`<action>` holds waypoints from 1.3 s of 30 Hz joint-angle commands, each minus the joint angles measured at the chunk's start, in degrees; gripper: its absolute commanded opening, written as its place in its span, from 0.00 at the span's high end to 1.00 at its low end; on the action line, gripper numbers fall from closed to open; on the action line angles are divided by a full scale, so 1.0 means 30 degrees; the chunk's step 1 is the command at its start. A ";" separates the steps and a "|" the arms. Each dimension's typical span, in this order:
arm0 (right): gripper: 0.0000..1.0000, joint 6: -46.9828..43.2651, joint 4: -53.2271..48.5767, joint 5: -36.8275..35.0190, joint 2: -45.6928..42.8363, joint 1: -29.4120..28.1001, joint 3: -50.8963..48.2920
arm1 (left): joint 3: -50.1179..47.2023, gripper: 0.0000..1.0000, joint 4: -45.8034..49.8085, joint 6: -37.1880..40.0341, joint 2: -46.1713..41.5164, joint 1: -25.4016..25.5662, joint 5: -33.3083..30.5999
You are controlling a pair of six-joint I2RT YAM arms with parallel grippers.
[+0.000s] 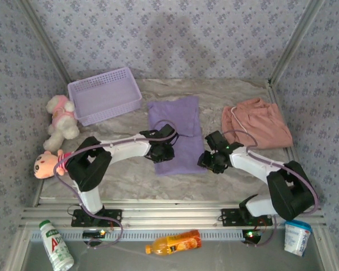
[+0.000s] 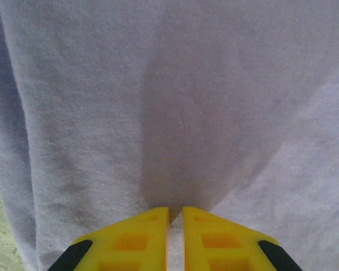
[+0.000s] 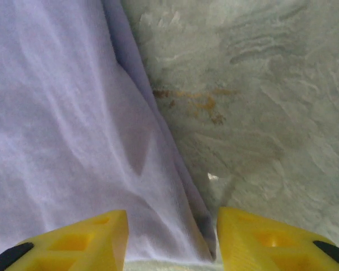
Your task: Fold and stack the mixed laundry pile
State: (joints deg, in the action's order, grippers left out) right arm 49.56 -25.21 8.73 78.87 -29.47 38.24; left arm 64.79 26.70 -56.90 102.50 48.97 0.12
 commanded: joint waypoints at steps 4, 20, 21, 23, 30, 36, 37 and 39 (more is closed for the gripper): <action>0.67 0.0446 0.1167 -0.0043 0.0922 -0.0055 -0.0207 | 0.0290 0.85 0.0242 -0.0304 -0.0309 -0.0148 -0.0379; 1.00 0.0382 0.1229 0.0777 0.0861 -0.0642 0.0425 | -0.6522 0.69 0.2561 -0.1799 -0.7550 -0.0123 0.0602; 1.00 0.0356 0.1231 0.0781 0.0852 -0.0702 0.0424 | -0.7052 0.67 0.2315 -0.2202 -0.7952 -0.0107 0.0634; 1.00 0.0321 0.1190 0.0781 0.0856 -0.0823 0.0445 | -0.7792 0.64 0.1574 -0.2729 -0.8476 -0.0108 0.0747; 1.00 0.0250 0.0999 0.0781 0.0871 -0.1103 0.0197 | -0.7444 0.61 -0.0755 -0.3108 -0.6923 -0.0117 0.1059; 1.00 0.0413 0.1022 0.0665 0.0848 -0.1176 0.0119 | -0.6217 0.61 -0.1216 -0.2673 -0.4433 -0.0130 0.0680; 1.00 0.0417 0.1030 0.0667 0.0849 -0.1162 0.0117 | -0.6096 0.61 -0.1196 -0.2604 -0.4088 -0.0141 0.0635; 1.00 0.0413 0.1029 0.0649 0.0854 -0.1206 0.0164 | -0.5904 0.62 -0.1310 -0.2517 -0.3607 -0.0144 0.0665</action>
State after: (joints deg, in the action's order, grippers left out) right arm 50.41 -21.12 10.33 81.43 -32.58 38.15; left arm 45.93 26.17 -64.55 88.64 48.71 2.09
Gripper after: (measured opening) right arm 0.065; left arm 0.381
